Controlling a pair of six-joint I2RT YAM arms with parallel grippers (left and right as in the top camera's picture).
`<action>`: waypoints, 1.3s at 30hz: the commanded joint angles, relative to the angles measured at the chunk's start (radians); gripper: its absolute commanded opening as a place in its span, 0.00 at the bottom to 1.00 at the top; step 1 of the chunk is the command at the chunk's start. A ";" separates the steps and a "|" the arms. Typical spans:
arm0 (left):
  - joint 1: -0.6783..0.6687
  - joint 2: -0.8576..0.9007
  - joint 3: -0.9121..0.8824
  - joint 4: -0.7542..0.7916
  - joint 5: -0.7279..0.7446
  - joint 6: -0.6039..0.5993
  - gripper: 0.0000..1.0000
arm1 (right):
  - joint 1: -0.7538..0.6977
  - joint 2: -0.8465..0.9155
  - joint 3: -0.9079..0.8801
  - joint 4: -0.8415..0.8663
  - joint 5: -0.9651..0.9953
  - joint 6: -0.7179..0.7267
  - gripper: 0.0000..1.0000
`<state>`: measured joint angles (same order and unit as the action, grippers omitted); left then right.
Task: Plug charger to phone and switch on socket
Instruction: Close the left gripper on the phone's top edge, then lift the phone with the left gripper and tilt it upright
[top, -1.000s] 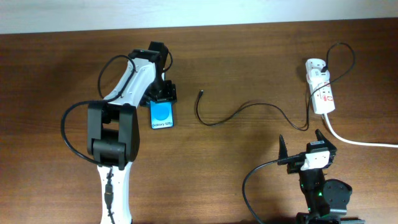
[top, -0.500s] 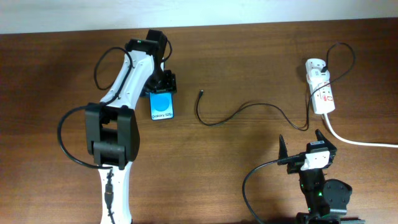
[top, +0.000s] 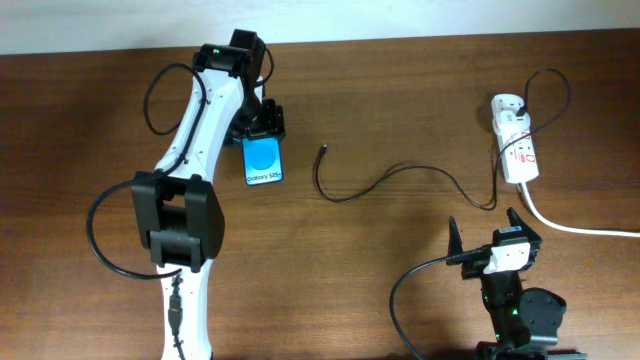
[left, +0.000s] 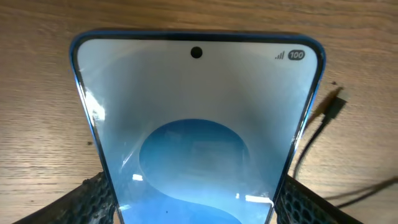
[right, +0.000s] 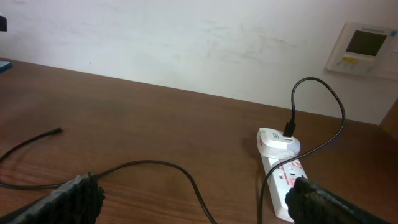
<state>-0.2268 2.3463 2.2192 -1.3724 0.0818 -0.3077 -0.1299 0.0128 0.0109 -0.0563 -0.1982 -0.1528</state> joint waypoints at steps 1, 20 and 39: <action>0.007 -0.005 0.027 -0.006 0.090 -0.002 0.29 | 0.007 -0.006 -0.005 -0.007 0.008 0.012 0.98; 0.139 -0.005 0.027 -0.238 0.886 -0.294 0.00 | 0.007 -0.006 -0.005 -0.007 0.008 0.012 0.98; 0.084 -0.005 0.021 -0.236 0.656 -0.653 0.00 | 0.007 -0.006 -0.005 -0.007 0.008 0.012 0.98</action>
<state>-0.1558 2.3470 2.2200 -1.5936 0.5587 -0.9501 -0.1299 0.0128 0.0109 -0.0563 -0.1986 -0.1528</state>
